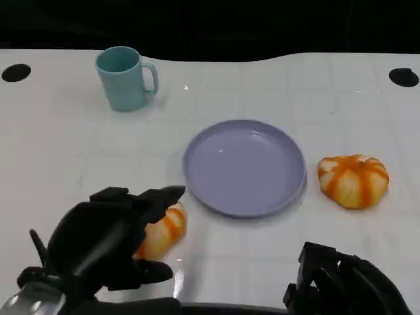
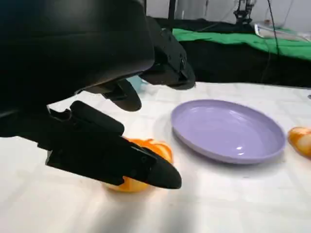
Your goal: Grasp the bread from the table and place it into the plate.
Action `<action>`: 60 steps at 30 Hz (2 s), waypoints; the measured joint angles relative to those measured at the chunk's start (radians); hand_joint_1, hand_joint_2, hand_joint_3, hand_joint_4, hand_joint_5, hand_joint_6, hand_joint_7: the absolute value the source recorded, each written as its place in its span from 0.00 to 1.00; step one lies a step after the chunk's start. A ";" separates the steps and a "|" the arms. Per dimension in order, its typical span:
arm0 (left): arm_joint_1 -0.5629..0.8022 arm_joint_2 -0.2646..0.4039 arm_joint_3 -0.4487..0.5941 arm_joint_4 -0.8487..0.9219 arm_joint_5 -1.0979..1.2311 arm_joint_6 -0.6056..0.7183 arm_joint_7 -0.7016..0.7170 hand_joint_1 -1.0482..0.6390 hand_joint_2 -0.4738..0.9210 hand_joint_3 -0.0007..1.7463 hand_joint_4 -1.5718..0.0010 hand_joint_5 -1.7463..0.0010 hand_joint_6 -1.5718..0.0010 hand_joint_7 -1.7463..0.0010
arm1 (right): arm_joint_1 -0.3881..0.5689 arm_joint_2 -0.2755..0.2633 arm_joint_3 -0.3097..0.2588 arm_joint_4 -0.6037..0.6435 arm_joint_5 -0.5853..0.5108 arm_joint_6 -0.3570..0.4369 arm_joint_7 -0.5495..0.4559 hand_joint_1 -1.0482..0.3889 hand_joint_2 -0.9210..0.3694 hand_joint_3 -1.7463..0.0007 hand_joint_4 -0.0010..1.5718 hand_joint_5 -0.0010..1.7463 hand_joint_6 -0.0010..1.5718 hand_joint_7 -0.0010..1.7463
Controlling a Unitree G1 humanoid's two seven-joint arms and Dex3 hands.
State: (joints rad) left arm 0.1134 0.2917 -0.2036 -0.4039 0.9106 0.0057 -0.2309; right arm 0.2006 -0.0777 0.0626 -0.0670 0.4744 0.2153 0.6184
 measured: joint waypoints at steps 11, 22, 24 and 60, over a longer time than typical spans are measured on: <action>-0.132 0.002 -0.135 0.105 0.335 0.166 -0.118 0.19 0.99 0.00 0.81 0.89 0.85 1.00 | -0.001 -0.001 -0.001 -0.003 0.000 0.002 -0.002 0.23 0.00 0.86 0.54 0.93 0.48 0.81; -0.238 -0.028 -0.205 0.338 0.386 0.247 -0.142 0.20 0.99 0.00 0.80 0.91 0.85 1.00 | 0.002 -0.001 0.000 -0.016 -0.001 0.001 -0.003 0.24 0.00 0.85 0.55 0.93 0.48 0.81; -0.260 -0.033 -0.211 0.386 0.381 0.256 -0.129 0.20 0.99 0.00 0.79 0.92 0.85 1.00 | 0.001 0.000 0.000 -0.016 -0.001 0.001 -0.002 0.24 0.00 0.85 0.55 0.93 0.48 0.81; -0.385 0.046 -0.276 0.890 0.073 -0.093 0.686 0.50 0.99 0.19 0.52 0.00 0.62 0.01 | 0.003 -0.002 -0.001 -0.016 0.000 0.001 0.001 0.24 0.00 0.85 0.55 0.93 0.48 0.82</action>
State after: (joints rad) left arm -0.2717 0.3378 -0.4800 0.4859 0.9838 -0.0869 0.4555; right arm 0.2038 -0.0792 0.0614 -0.0831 0.4748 0.2167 0.6199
